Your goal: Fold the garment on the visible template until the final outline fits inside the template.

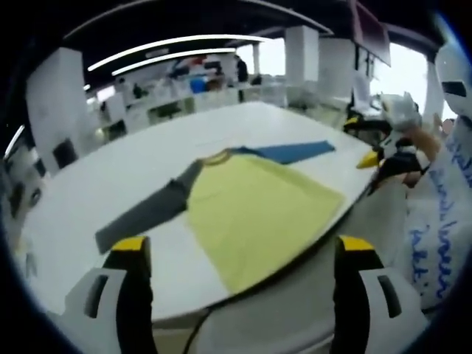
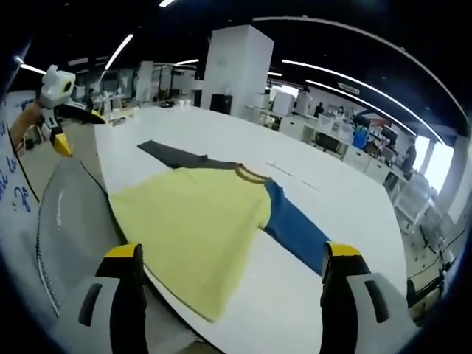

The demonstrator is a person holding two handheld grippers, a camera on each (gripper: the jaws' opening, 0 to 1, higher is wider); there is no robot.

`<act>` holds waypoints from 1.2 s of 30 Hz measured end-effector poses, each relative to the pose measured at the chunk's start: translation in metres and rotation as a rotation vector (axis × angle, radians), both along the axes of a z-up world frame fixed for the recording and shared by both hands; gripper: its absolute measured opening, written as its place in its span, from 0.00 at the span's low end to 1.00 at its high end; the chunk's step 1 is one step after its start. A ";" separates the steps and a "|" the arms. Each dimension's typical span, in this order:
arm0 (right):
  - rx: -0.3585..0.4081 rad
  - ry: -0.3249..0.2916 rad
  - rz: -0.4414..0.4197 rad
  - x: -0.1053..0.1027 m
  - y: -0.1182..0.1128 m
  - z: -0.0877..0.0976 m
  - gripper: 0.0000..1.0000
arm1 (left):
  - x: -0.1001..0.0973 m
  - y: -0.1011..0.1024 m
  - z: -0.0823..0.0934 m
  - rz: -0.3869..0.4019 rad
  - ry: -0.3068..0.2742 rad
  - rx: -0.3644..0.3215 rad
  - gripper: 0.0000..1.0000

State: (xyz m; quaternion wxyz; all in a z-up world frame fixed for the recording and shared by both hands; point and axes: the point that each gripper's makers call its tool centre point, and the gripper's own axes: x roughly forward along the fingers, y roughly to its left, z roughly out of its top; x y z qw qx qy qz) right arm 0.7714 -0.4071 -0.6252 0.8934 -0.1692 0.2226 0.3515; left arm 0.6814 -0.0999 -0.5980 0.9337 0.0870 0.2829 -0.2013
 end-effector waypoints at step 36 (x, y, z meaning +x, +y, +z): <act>-0.025 0.033 0.052 0.008 -0.011 -0.015 1.00 | 0.001 -0.013 -0.012 -0.030 0.063 -0.016 0.99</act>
